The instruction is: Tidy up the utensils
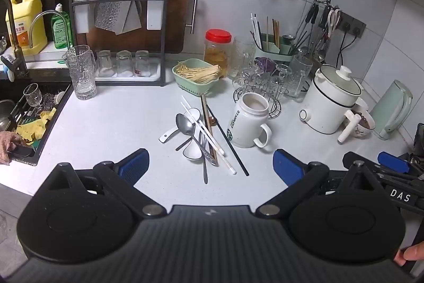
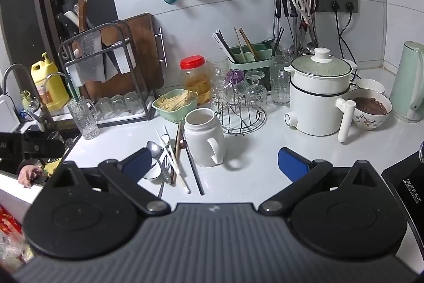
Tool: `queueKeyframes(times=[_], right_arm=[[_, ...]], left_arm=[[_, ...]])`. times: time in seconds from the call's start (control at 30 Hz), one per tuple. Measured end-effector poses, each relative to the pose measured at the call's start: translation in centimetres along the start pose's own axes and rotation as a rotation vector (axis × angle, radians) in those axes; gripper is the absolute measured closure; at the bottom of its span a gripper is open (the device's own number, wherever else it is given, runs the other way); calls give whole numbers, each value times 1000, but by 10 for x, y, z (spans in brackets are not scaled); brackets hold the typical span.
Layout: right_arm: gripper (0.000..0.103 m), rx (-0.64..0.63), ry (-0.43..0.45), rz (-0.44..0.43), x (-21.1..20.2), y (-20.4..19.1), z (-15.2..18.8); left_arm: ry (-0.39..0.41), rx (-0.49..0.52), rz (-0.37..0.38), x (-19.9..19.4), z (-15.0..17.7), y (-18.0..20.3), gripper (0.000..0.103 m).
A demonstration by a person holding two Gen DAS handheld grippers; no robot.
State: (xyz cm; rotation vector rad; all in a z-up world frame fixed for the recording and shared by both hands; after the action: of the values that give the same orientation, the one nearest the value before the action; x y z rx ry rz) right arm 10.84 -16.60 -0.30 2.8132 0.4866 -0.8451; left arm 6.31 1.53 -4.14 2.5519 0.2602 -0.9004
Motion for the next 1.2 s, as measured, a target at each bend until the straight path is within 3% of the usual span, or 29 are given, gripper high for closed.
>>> queueKeyframes(times=[1.2], right_arm=[[0, -30, -16, -21, -7, -9, 1]], left_arm=[[-33, -12, 13, -3, 11, 5, 2]])
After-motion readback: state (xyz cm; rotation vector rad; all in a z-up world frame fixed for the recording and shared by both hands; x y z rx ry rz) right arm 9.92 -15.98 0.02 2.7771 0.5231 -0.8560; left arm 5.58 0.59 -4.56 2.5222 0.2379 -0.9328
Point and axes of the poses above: each gripper's, at about its wrist camera, not at the fingertips, and x roughly the way its jaws point, y to its right, z to its underside, the point moved 8 cm from there along x, roughly the way its jaws point, and after that the axes turned 14 degrees about -x, right-handed, at the moved point
